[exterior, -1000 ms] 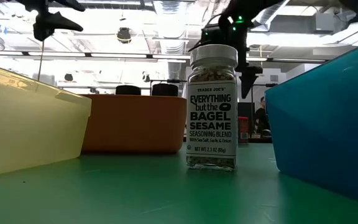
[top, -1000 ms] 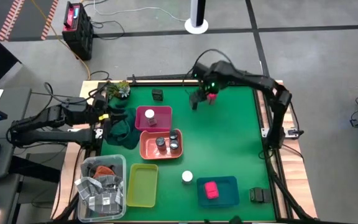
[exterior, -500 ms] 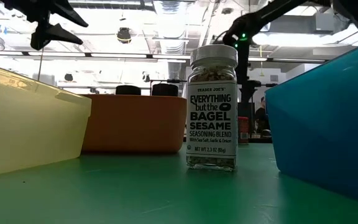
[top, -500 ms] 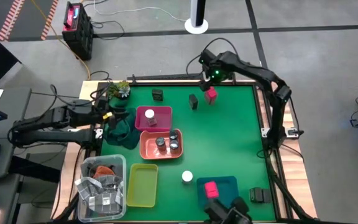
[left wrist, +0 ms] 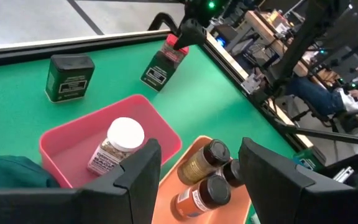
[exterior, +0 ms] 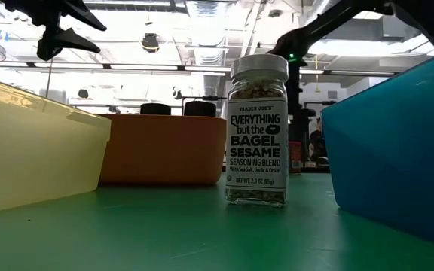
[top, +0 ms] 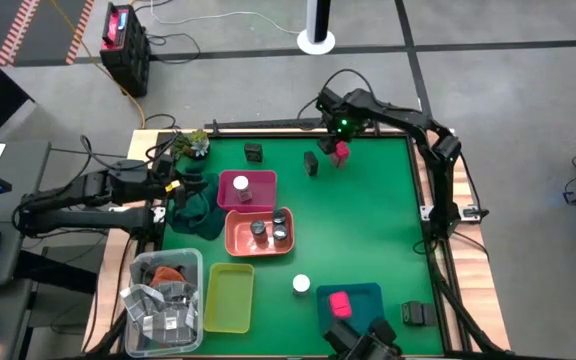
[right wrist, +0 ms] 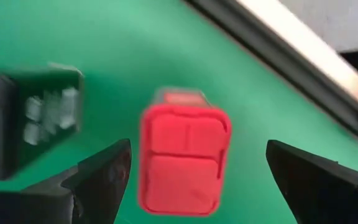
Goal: Sort spices by type
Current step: Put the red seasoning can into the blue bin
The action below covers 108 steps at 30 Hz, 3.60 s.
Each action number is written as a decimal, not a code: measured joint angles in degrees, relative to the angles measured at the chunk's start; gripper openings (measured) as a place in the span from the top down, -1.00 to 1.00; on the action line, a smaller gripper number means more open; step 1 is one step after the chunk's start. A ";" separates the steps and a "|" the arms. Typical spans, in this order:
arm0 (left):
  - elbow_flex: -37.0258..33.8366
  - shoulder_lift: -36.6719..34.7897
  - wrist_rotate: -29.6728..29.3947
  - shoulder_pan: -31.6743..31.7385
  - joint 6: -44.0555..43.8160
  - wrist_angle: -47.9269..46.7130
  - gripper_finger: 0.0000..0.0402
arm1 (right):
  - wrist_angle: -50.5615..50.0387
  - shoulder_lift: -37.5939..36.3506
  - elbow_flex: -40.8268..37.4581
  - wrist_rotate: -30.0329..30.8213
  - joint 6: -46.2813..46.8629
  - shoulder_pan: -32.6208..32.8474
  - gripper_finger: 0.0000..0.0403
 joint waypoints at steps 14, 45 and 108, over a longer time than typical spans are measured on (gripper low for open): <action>0.00 0.00 0.28 0.00 0.16 -0.13 -0.02 | 9.86 -0.03 -9.61 -1.51 -1.28 1.07 -0.79; 0.00 -0.02 3.77 0.02 2.84 0.07 -0.02 | -13.25 -8.03 -0.15 -4.16 1.70 9.07 -0.12; 2.75 0.00 17.19 0.00 7.69 4.94 -0.02 | 7.00 -12.99 -14.62 -7.45 112.84 78.13 -0.19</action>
